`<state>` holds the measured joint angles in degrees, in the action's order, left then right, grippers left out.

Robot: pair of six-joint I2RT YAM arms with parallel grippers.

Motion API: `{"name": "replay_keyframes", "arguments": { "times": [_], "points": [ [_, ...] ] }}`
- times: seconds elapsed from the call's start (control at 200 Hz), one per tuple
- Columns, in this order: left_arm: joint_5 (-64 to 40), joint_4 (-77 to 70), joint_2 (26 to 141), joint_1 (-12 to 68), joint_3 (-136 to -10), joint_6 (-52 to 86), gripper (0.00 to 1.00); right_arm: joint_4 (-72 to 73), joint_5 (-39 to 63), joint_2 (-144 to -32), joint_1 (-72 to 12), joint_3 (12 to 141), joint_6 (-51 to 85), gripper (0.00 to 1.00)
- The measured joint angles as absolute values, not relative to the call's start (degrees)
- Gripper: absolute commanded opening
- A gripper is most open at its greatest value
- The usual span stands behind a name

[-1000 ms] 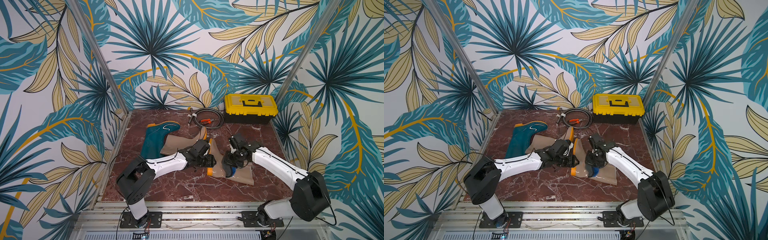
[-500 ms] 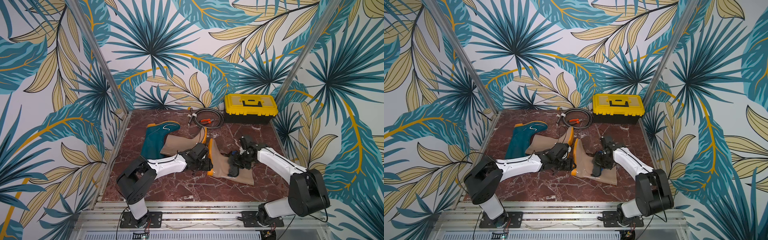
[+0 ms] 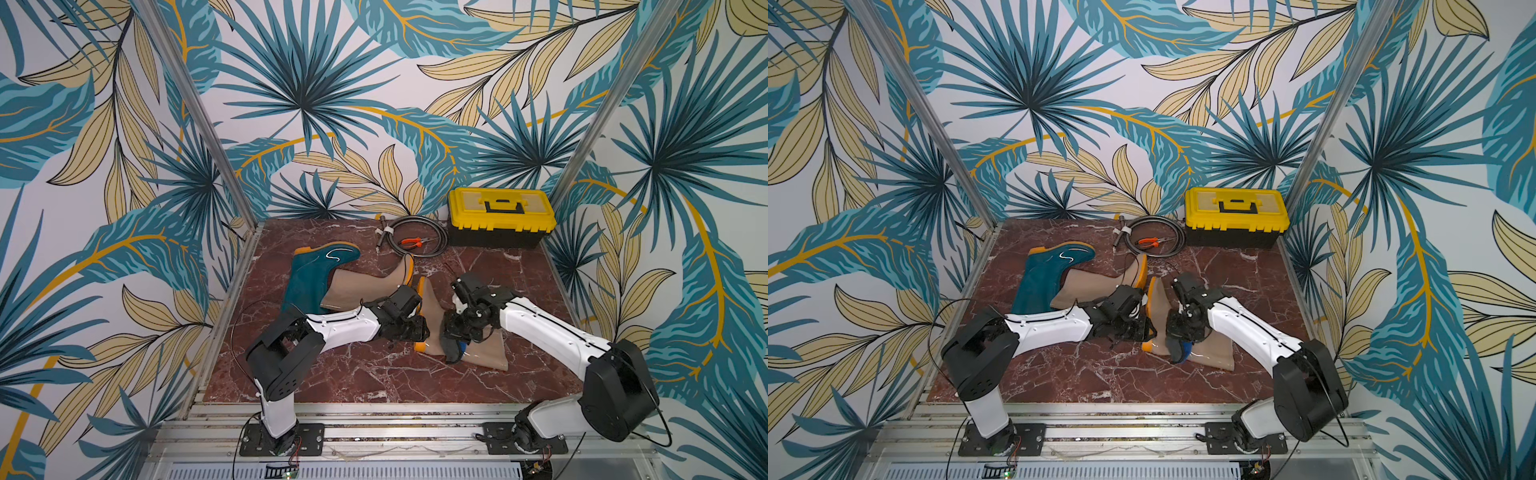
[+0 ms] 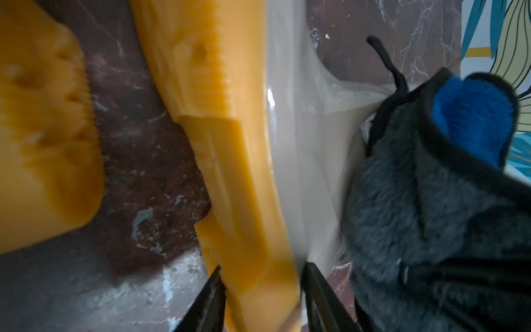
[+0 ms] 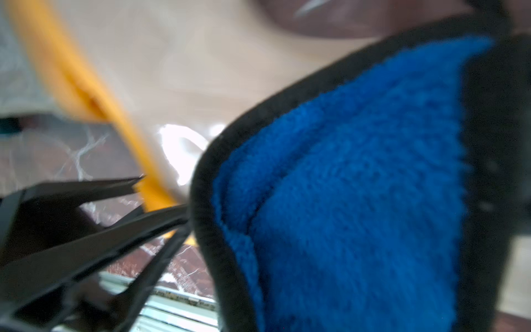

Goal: Wipe the rubber boots with a cloth
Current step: Wipe the dirt off the rubber boot.

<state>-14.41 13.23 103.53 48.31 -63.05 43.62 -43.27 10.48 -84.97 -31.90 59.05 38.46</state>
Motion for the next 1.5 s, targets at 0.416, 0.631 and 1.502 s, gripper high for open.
{"name": "replay_keyframes", "arguments": {
  "times": [0.416, 0.631, 1.502],
  "points": [
    [-14.57, 15.03, 104.14, 48.29, -64.42, 44.38, 0.14, -37.98, 5.15, -68.42, -12.97, 37.65, 44.16, 0.0],
    [-14.59, 15.07, 104.14, 48.29, -64.42, 44.45, 0.12, -39.22, 4.71, -62.76, -7.11, 36.21, 44.21, 0.0],
    [-16.23, 15.66, 105.34, 47.92, -65.91, 44.49, 0.01, -41.28, -7.11, -43.59, -14.92, 27.05, 59.2, 0.0]
  ]
}}
